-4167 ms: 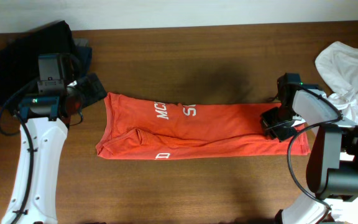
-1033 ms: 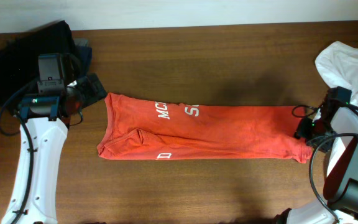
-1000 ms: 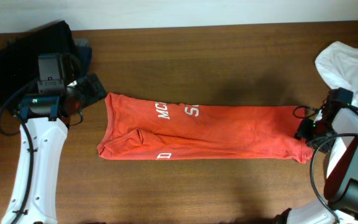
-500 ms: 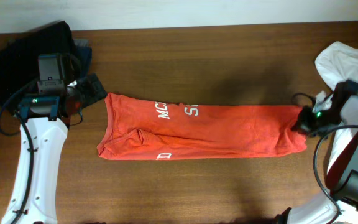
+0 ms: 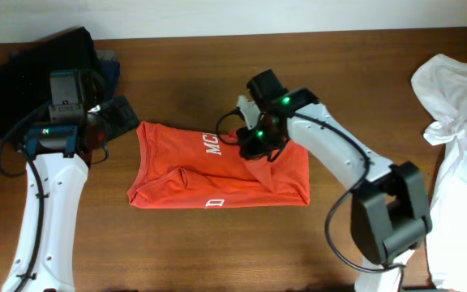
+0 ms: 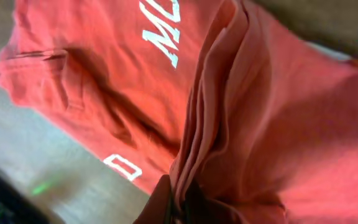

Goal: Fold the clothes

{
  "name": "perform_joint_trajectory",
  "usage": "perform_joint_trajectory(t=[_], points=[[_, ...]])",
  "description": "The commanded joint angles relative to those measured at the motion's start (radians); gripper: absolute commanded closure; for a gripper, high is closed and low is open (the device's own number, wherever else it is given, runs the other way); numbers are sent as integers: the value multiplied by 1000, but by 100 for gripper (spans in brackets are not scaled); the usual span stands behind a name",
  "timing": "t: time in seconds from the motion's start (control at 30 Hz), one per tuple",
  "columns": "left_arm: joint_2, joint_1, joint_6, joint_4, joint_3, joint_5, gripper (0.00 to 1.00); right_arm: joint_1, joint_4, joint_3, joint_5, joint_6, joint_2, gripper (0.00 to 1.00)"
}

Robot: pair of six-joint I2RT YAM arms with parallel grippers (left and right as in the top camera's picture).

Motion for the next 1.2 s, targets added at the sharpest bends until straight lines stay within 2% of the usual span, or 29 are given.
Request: perform_joint_trajectory(t=[0.0, 0.13, 0.3, 0.33, 0.43, 0.57, 0.63, 0.73, 0.83, 0.9, 1.0, 1.07, 1.17], points=[[-5, 3, -6, 2, 3, 0, 1, 5, -2, -2, 9, 26, 13, 96], [-5, 3, -6, 2, 3, 0, 1, -84, -89, 19, 41, -2, -53, 96], [-5, 3, -6, 2, 3, 0, 1, -496, -335, 46, 59, -215, -80, 96], [-5, 3, -6, 2, 3, 0, 1, -603, -346, 45, 67, -225, -78, 96], [-5, 3, -6, 2, 3, 0, 1, -721, -312, 41, 104, -226, -66, 96], [-5, 3, -6, 2, 3, 0, 1, -725, -251, -51, 214, -220, -37, 96], [-5, 3, -6, 2, 3, 0, 1, -727, -154, -145, 422, -123, -37, 96], [-5, 3, -6, 2, 3, 0, 1, -746, -146, -155, 448, -123, -37, 96], [-5, 3, -6, 2, 3, 0, 1, -750, -196, -122, 394, -112, -38, 96], [-5, 3, -6, 2, 3, 0, 1, -752, -309, 7, 394, -112, -39, 96], [-5, 3, -6, 2, 3, 0, 1, -748, -375, 64, 373, -113, -38, 96], [-5, 3, -6, 2, 3, 0, 1, -736, -402, 69, 208, -184, -43, 96], [-5, 3, -6, 2, 3, 0, 1, -661, -466, 136, 53, -212, -59, 96]])
